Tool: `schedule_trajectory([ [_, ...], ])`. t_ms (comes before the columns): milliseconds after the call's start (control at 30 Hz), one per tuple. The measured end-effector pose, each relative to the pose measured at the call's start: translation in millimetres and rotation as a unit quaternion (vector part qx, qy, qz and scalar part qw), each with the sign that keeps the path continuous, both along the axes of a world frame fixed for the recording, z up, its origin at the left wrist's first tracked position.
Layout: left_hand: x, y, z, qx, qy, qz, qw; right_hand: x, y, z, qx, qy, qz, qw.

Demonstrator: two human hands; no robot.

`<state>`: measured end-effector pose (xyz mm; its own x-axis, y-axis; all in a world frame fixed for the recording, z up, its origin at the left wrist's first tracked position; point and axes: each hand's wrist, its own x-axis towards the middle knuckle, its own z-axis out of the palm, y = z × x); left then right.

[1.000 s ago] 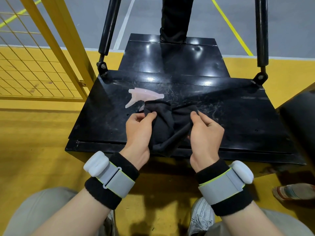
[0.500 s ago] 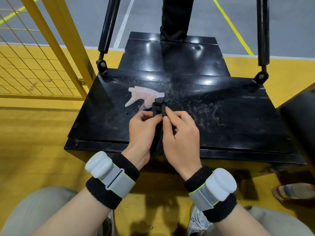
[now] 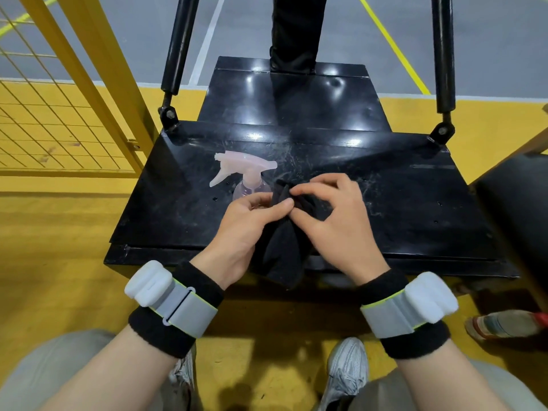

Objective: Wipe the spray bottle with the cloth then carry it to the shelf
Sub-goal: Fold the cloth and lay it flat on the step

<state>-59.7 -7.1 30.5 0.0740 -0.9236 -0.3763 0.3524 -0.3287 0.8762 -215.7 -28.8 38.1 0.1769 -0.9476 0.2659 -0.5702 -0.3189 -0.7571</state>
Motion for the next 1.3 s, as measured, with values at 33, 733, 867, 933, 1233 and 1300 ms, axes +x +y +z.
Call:
schedule_trajectory([
  [33, 2.4, -0.7, 0.0, -0.003, -0.007, -0.012, 1.000, -4.1, -3.7, 3.2, 0.044, -0.044, 0.008, 0.998],
  [733, 15.3, -5.6, -2.9, -0.114, -0.210, -0.199, 0.950, -26.8, -19.3, 9.9, 0.345, -0.135, 0.102, 0.923],
  [867, 13.4, -6.1, -0.4, -0.136, -0.227, -0.140, 0.954, -27.9, -16.9, 12.9, 0.272, -0.155, 0.101, 0.944],
  [933, 16.6, -6.7, 1.9, -0.122, -0.228, -0.113, 0.959, -30.3, -16.6, 15.5, 0.251, -0.175, 0.105, 0.946],
  [1233, 8.9, -10.3, -18.2, 0.058, -0.039, -0.072, 0.995, -46.4, -13.2, 28.9, 0.179, -0.274, 0.081, 0.941],
  [1300, 5.1, -8.7, -23.8, 0.085, 0.042, -0.083, 0.992, -48.7, -13.0, 32.0, 0.182, -0.309, 0.073, 0.931],
])
